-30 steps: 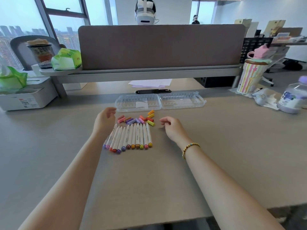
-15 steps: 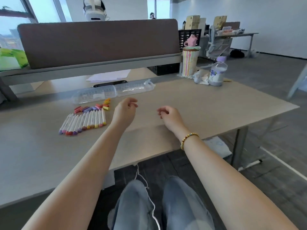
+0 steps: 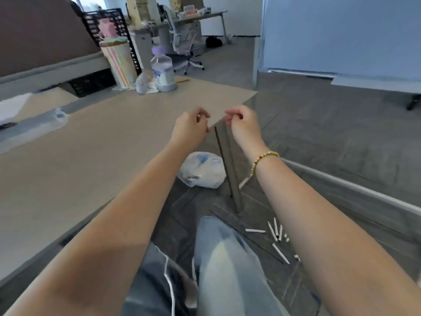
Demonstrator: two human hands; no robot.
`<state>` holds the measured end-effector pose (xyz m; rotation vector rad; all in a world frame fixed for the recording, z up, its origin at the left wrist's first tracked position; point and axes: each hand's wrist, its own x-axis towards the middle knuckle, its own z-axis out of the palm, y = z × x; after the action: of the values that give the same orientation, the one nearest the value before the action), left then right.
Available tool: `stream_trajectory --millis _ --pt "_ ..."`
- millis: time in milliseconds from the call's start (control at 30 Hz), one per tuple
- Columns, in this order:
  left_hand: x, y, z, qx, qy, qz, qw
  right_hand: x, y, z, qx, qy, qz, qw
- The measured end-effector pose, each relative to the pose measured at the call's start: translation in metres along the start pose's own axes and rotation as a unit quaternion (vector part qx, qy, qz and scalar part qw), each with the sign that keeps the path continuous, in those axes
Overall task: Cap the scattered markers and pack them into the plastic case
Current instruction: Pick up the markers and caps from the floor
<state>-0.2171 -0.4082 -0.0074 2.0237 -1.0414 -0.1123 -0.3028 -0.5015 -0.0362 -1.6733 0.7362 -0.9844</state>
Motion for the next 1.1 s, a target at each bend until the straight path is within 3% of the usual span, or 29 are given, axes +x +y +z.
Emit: stream_trajectory --millis 233,567,833,1100 --pt "0.017 -0.014 0.123 0.010 -0.158 0.016 0.987 0.010 0.097 -0.068 -0.060 0.102 0.091 0.989" --pt "0.051 -0.110 0.296 0.094 -0.331 -0.051 0.937 0.022 0.289 -0.102 -0.119 0.113 0.276 0.947" --pt "0.039 -0.198 0.444 0.172 -0.440 -0.053 0.880 0.011 0.455 -0.119 -0.220 0.051 0.398 0.889" --pt "0.014 -0.273 0.538 0.234 -0.506 -0.033 0.829 -0.024 0.575 -0.117 -0.331 -0.111 0.449 0.823"
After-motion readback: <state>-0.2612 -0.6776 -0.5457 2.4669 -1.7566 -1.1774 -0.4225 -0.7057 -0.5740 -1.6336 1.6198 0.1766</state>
